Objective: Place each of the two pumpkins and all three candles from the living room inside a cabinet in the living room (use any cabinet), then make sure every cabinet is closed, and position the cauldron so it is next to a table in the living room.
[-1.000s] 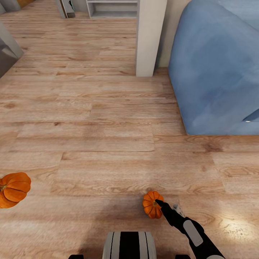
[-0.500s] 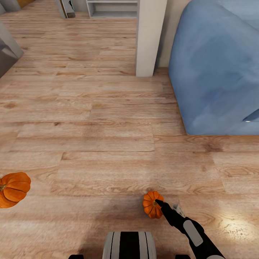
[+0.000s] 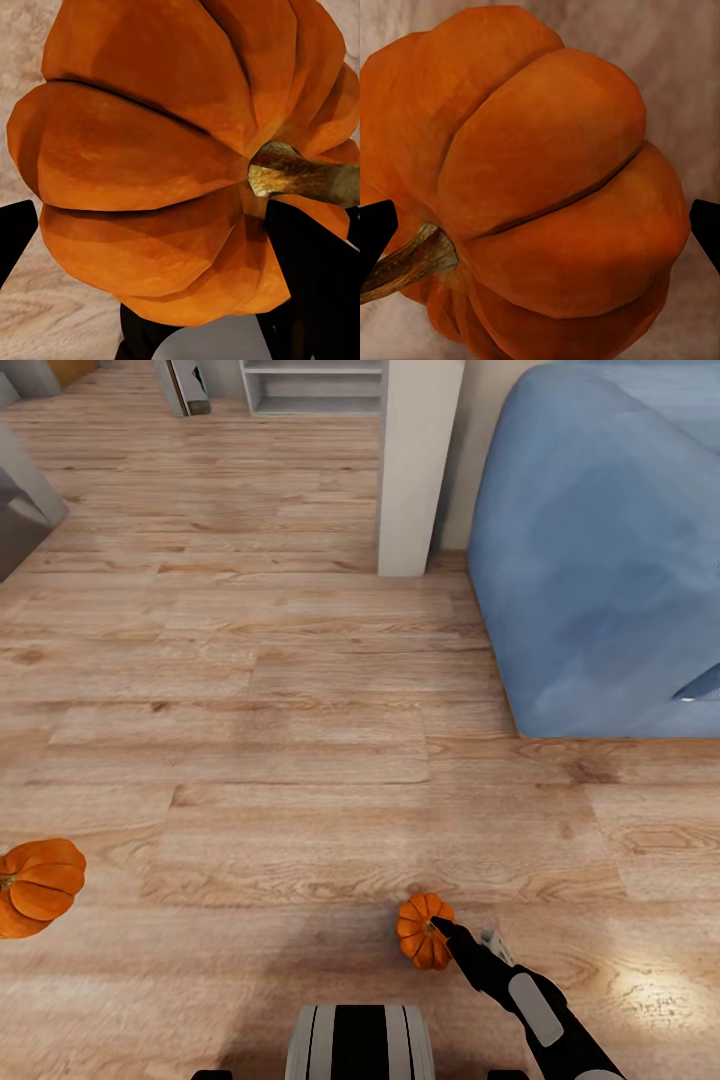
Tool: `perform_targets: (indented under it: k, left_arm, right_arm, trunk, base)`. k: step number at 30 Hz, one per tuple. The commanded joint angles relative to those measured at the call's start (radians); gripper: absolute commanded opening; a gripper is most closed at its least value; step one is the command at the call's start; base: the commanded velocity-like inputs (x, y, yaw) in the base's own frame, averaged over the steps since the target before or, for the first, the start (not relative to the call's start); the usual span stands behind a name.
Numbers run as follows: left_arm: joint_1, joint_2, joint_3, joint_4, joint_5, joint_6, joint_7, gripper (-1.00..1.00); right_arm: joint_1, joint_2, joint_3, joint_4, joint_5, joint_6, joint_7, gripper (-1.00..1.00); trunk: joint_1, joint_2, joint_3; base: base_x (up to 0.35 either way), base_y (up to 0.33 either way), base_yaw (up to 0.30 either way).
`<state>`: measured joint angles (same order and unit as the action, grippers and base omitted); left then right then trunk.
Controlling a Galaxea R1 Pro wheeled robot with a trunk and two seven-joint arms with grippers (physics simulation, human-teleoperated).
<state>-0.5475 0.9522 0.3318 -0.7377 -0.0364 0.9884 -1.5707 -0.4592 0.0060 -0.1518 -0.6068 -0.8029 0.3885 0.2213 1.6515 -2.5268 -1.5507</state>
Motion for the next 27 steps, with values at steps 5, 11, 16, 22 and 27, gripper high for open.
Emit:
perform_targets:
  k: [5,11,16,22,27]
  left_arm:
    - [0.0,-0.001,0.0,0.0,0.0,-0.002,0.0,-1.0]
    - [0.0,-0.001,0.0,0.0,0.0,-0.002,0.0,-1.0]
    - [0.0,-0.001,0.0,0.0,-0.001,-0.002,0.0,-1.0]
    - [0.0,-0.003,-0.002,0.0,-0.003,-0.002,0.0,-1.0]
    - [0.0,-0.009,-0.002,0.0,-0.003,-0.002,0.0,-1.0]
  right_arm:
    - [0.0,0.0,0.0,0.0,0.004,0.0,0.0,-1.0]
    - [0.0,0.0,0.0,0.001,0.004,-0.001,0.0,-1.0]
    - [0.001,0.005,0.0,0.0,0.005,-0.002,0.0,-1.0]
    - [0.001,0.006,0.0,0.0,0.005,-0.002,0.0,-1.0]
    - [0.001,0.007,0.001,-0.01,0.004,-0.001,0.007,-1.0]
  trunk:
    - [0.0,0.0,0.0]
    - [-0.003,0.001,0.023]
    - [-0.005,0.003,0.043]
    - [-0.008,0.004,0.066]
    - [-0.01,0.005,0.085]
  base:
    - [0.0,0.0,0.0]
    - [0.0,0.0,0.0]
    - [0.0,0.0,0.0]
    - [0.0,0.0,0.0]
    - [0.0,0.0,0.0]
